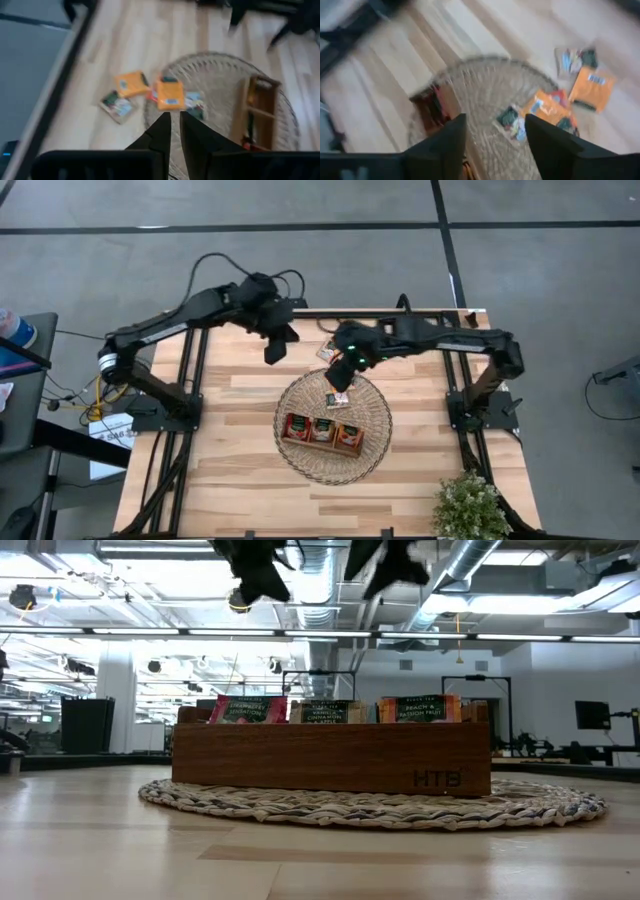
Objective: Pick & Place Tea
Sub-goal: Put the brown tea bag into the middle section of the wooden organizer
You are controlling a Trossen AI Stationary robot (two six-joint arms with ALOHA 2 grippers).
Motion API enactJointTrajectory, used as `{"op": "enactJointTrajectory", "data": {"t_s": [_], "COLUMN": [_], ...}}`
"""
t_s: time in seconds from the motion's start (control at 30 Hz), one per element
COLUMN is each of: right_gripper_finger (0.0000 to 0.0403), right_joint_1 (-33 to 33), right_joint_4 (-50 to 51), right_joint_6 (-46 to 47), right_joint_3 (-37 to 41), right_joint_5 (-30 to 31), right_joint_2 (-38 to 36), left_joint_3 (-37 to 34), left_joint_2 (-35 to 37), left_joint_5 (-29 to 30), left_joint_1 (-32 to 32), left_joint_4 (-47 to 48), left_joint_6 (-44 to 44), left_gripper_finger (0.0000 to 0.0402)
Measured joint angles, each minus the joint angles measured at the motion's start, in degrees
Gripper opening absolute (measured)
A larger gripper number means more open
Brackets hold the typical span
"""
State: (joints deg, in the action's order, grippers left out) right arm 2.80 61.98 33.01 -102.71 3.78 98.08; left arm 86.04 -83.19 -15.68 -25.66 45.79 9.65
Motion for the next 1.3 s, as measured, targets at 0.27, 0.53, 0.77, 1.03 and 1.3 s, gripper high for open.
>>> {"op": "enactJointTrajectory", "data": {"t_s": [0.27,0.53,0.77,1.03,1.3], "right_gripper_finger": [0.0256,0.026,0.026,0.026,0.026], "right_joint_1": [2.72,0.97,0.2,0.35,0.59], "right_joint_4": [10.6,7.05,-5.08,-8.98,-15.88], "right_joint_6": [6.39,10.82,18.17,21.68,24.72], "right_joint_3": [0.09,3.4,11.97,17.4,23.76], "right_joint_5": [0.69,0.2,-2.39,-2.54,-5.04], "right_joint_2": [10.29,15.21,13.2,13.85,13.83], "left_joint_3": [0.0,-0.02,-0.04,-0.04,-0.04], "left_joint_2": [6.26,8.32,9.38,9.41,9.41], "left_joint_5": [5.59,7.43,7.49,7.4,7.38], "left_joint_1": [-0.2,-0.21,-0.23,-0.23,-0.23], "left_joint_4": [3.34,5.37,5.39,5.53,5.52], "left_joint_6": [-1.59,-1.7,-1.05,-0.91,-0.9], "left_gripper_finger": [0.0032,0.0032,0.0032,0.0032,0.0032]}}
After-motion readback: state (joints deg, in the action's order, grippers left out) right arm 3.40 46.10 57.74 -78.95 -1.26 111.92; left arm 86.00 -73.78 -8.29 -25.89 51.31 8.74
